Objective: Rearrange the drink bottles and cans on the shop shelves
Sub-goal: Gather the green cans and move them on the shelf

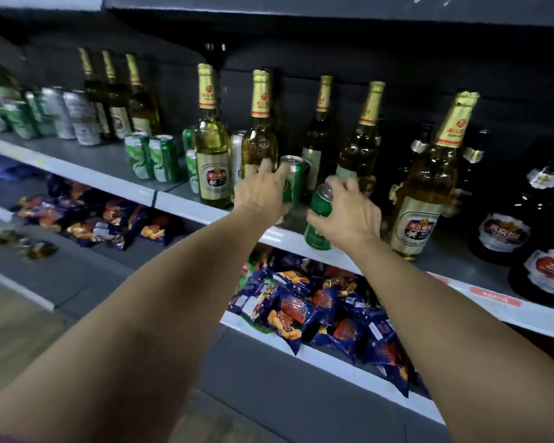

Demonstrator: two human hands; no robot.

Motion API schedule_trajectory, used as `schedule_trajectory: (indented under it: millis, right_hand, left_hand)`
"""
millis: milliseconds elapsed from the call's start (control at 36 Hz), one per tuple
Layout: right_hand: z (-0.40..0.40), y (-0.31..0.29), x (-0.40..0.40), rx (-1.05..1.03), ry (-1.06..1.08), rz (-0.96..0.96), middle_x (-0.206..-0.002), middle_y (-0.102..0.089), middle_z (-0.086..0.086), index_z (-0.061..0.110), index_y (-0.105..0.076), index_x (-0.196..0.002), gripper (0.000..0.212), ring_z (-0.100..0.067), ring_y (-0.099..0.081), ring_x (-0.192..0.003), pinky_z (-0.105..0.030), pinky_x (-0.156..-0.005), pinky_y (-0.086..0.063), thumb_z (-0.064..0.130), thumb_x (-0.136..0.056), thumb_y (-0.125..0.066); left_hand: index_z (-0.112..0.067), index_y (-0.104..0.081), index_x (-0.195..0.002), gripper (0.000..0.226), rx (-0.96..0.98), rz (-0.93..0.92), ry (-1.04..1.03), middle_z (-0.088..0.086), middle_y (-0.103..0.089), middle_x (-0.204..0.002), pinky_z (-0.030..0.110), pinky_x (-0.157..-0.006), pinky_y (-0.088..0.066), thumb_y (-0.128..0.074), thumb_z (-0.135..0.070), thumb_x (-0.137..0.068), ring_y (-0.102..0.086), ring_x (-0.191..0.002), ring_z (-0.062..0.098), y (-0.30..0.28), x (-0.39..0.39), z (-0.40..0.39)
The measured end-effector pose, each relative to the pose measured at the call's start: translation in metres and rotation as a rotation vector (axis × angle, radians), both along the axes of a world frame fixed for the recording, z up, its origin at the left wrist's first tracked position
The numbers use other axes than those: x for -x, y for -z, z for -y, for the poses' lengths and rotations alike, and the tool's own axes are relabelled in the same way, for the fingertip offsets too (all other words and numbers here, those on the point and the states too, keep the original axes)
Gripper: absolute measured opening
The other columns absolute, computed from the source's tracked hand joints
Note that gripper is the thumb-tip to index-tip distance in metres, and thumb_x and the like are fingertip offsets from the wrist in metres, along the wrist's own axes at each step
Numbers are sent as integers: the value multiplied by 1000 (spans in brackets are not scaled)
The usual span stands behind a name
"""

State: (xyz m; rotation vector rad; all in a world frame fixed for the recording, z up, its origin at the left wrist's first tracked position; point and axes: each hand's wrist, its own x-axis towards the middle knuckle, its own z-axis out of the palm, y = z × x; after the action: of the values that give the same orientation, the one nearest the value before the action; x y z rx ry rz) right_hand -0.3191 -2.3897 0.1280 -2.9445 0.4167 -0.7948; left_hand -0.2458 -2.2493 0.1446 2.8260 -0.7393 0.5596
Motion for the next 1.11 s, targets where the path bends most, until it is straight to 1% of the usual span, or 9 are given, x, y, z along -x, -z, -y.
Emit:
schedule_trajectory:
  millis: [83, 139, 278, 417, 500, 694, 889, 1000, 1111]
  right_hand:
    - [-26, -1, -6, 22, -125, -2, -126, -43, -6, 23, -37, -135, 67, -32, -57, -105, -34, -72, -42, 55, -81, -61]
    - [-47, 0, -12, 25, -196, -13, -126, -42, -6, 23, -36, -135, 68, -33, -58, -103, -34, -69, -40, 55, -81, -62]
    - [-111, 17, -31, 36, -365, -69, -135, -40, -7, 22, -34, -138, 71, -35, -58, -104, -36, -72, -44, 56, -81, -60]
    - [-181, 43, -50, 88, -558, -163, -128, -44, -7, 20, -38, -132, 63, -32, -57, -104, -34, -68, -39, 54, -83, -58]
    - [-227, 58, -64, 94, -637, -237, -125, -44, -7, 20, -38, -131, 63, -32, -57, -104, -36, -71, -41, 53, -82, -59]
    - [-346, 90, -105, 116, -717, -381, -137, -38, -8, 22, -30, -141, 70, -30, -56, -109, -33, -68, -39, 55, -86, -57]
    - [-474, 109, -154, 92, -759, -501, -136, -39, -10, 20, -34, -135, 66, -32, -55, -109, -36, -73, -40, 52, -84, -62]
    - [-536, 110, -181, 105, -780, -526, -136, -39, -9, 19, -32, -138, 69, -33, -54, -111, -34, -70, -39, 50, -85, -63]
    - [-587, 113, -214, 116, -801, -559, -131, -41, -10, 18, -35, -132, 64, -33, -55, -108, -34, -68, -37, 48, -84, -64]
  left_hand:
    - [-20, -38, -127, 56, 82, 46, -55, 12, -39, -124, 40, -70, -39, -65, -41, -83, -45, -112, 34, -4, 8, -29]
    - [-19, -38, -126, 57, 97, 25, -115, 12, -40, -123, 39, -70, -37, -65, -42, -81, -50, -107, 34, -6, 12, -52]
    - [-22, -36, -132, 62, 73, -121, -317, 12, -40, -123, 39, -68, -40, -66, -42, -81, -54, -107, 37, 17, 16, -121]
    - [-20, -43, -127, 57, 97, -251, -500, 12, -40, -125, 39, -70, -41, -67, -43, -80, -55, -107, 38, 60, 23, -200]
    - [-23, -43, -129, 61, 112, -320, -599, 11, -40, -126, 40, -72, -44, -70, -43, -78, -55, -107, 37, 83, 22, -246]
    - [-22, -44, -126, 58, 124, -414, -746, 10, -43, -122, 40, -73, -48, -69, -46, -79, -57, -104, 34, 118, 3, -358]
    - [-22, -44, -128, 60, 125, -471, -811, 9, -41, -121, 39, -71, -46, -70, -45, -79, -57, -106, 33, 127, -35, -472]
    - [-20, -44, -127, 60, 141, -494, -837, 9, -42, -122, 37, -69, -43, -70, -44, -79, -57, -107, 33, 132, -59, -529]
    - [-20, -46, -125, 57, 162, -498, -841, 8, -46, -118, 35, -68, -41, -69, -44, -79, -57, -107, 32, 137, -85, -575]
